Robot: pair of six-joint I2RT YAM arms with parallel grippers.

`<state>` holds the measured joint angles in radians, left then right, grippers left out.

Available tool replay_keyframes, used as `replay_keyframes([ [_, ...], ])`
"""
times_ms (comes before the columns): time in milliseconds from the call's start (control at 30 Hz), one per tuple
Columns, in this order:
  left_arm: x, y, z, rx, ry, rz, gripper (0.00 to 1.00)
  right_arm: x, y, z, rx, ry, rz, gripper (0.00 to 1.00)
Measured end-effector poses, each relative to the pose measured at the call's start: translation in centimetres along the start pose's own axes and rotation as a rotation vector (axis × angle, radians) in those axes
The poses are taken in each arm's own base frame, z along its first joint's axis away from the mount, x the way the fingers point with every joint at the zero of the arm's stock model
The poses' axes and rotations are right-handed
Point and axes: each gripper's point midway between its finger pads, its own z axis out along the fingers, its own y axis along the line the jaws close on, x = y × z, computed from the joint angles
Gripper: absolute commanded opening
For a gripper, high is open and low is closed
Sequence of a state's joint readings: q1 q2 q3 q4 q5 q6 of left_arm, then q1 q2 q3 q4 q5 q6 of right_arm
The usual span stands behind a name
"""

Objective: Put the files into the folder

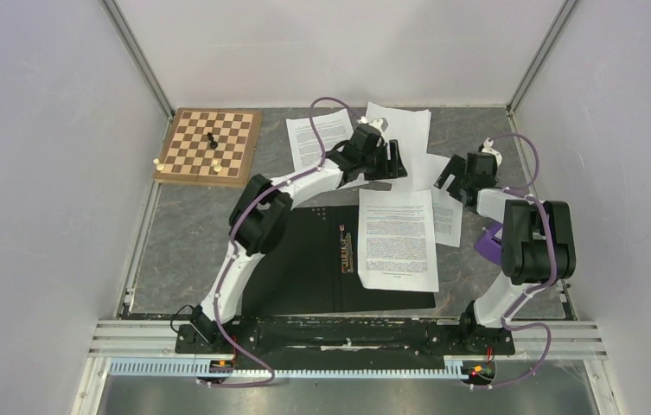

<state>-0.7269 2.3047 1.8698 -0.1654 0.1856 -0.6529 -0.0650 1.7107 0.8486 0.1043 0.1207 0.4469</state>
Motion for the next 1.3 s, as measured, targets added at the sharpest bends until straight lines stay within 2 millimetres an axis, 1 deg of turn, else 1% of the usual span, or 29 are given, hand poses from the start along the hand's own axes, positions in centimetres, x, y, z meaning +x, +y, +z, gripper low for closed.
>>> replay_keyframes([
  [100,0.5,1.0,2.5,0.001,-0.004,0.000,0.72,-0.2,0.4,0.2,-0.028,-0.003,0.007,0.96],
  [233,1.9,2.9,4.9,-0.028,0.012,-0.009,0.72,-0.3,0.9,0.4,-0.065,-0.005,0.011,0.96],
  [333,1.1,2.6,5.1,-0.029,-0.017,-0.005,0.72,-0.5,1.6,0.7,-0.100,-0.006,0.014,0.96],
  [467,1.1,2.6,5.8,-0.024,-0.020,-0.006,0.69,-0.6,2.4,0.9,-0.143,0.003,0.014,0.96],
  [500,1.0,2.5,5.8,-0.022,-0.021,-0.006,0.69,-0.6,2.6,0.9,-0.154,0.006,0.014,0.96],
  [667,1.2,2.5,5.9,-0.024,-0.013,-0.015,0.58,-0.5,3.7,0.9,-0.200,0.024,0.010,0.96],
  [767,1.5,2.5,5.8,-0.026,-0.002,-0.029,0.50,-0.2,4.2,0.7,-0.219,0.036,0.004,0.96],
  [933,1.5,2.4,5.8,-0.025,-0.001,-0.039,0.30,0.0,4.6,0.6,-0.231,0.051,-0.002,0.96],
  [1033,1.5,2.4,5.8,-0.024,-0.001,-0.042,0.23,0.1,4.6,0.5,-0.231,0.058,-0.003,0.96],
  [1167,1.3,2.3,5.6,-0.021,-0.002,-0.044,0.19,0.2,4.7,0.4,-0.236,0.068,-0.004,0.96],
  [1300,1.0,1.8,4.7,-0.012,-0.004,-0.044,0.15,0.4,5.3,0.2,-0.270,0.084,-0.004,0.96],
])
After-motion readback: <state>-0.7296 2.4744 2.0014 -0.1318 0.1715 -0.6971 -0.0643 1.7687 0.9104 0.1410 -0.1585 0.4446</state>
